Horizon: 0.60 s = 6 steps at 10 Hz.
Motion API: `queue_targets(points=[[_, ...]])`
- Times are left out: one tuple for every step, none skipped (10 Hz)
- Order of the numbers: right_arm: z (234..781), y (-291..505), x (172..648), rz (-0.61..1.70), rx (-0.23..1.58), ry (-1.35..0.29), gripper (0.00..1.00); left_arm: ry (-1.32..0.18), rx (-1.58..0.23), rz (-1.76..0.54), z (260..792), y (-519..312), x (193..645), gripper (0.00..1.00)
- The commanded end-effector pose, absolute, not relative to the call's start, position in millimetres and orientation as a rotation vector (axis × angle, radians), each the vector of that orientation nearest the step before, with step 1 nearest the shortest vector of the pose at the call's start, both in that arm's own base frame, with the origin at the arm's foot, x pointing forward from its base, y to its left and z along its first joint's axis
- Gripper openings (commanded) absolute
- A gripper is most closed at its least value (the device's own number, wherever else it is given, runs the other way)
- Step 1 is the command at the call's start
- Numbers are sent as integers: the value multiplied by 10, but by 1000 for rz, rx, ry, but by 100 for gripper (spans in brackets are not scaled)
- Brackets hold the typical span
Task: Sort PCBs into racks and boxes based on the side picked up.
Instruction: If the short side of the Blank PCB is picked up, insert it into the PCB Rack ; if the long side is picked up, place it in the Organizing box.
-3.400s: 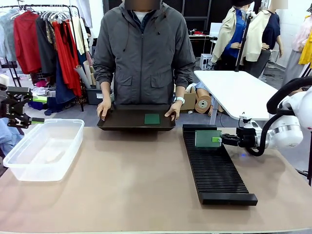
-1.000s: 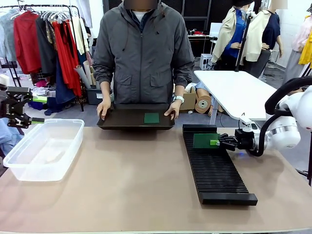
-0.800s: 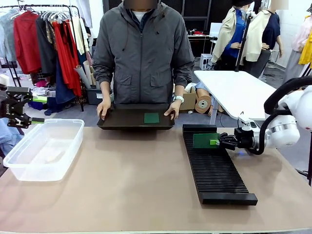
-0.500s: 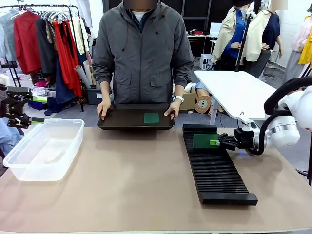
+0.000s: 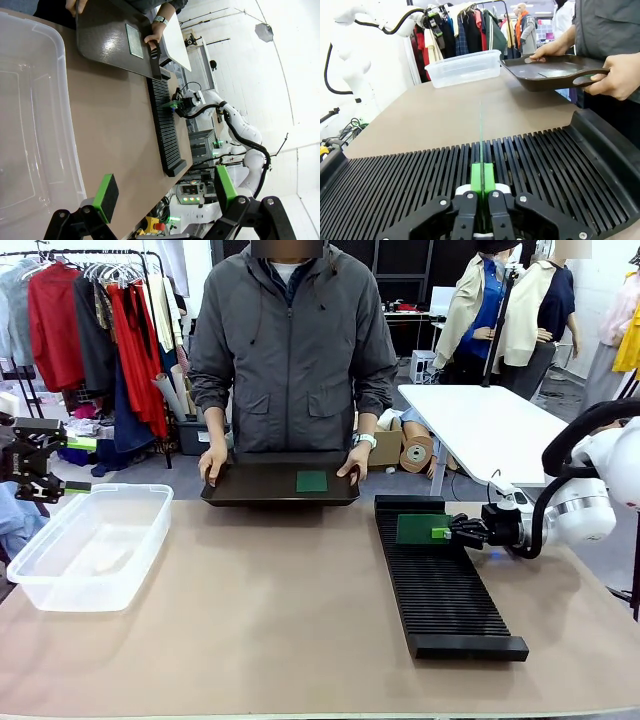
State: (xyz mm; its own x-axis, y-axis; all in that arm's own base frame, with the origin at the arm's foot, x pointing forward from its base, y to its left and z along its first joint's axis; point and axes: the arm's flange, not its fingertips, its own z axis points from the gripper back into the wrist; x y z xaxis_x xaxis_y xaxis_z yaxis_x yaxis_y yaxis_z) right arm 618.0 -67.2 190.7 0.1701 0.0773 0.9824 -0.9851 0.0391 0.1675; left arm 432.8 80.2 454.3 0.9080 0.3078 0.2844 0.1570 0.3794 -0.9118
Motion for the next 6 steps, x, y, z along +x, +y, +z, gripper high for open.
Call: queue_targets(points=[[1856,-698,6232,1059,1160,-1042,30,-447,-1197,96,4556,807,4325,100],[1866,-705,6233,1043,1174,-1058,50,-447,-1197,96,4556,807,4325,100],[1866,-717,6236,1027,1180,-1067,69,-447,-1197,96,4556,807,4325,100],[1871,-725,6230,1020,1184,-1078,88,-447,-1197,96,4556,807,4325,100],[1883,-739,6224,1017,1187,-1087,100,-447,-1197,96,4556,807,4325,100],[1897,-745,6219,1016,1190,-1089,100,-447,-1197,96,4556,807,4325,100]])
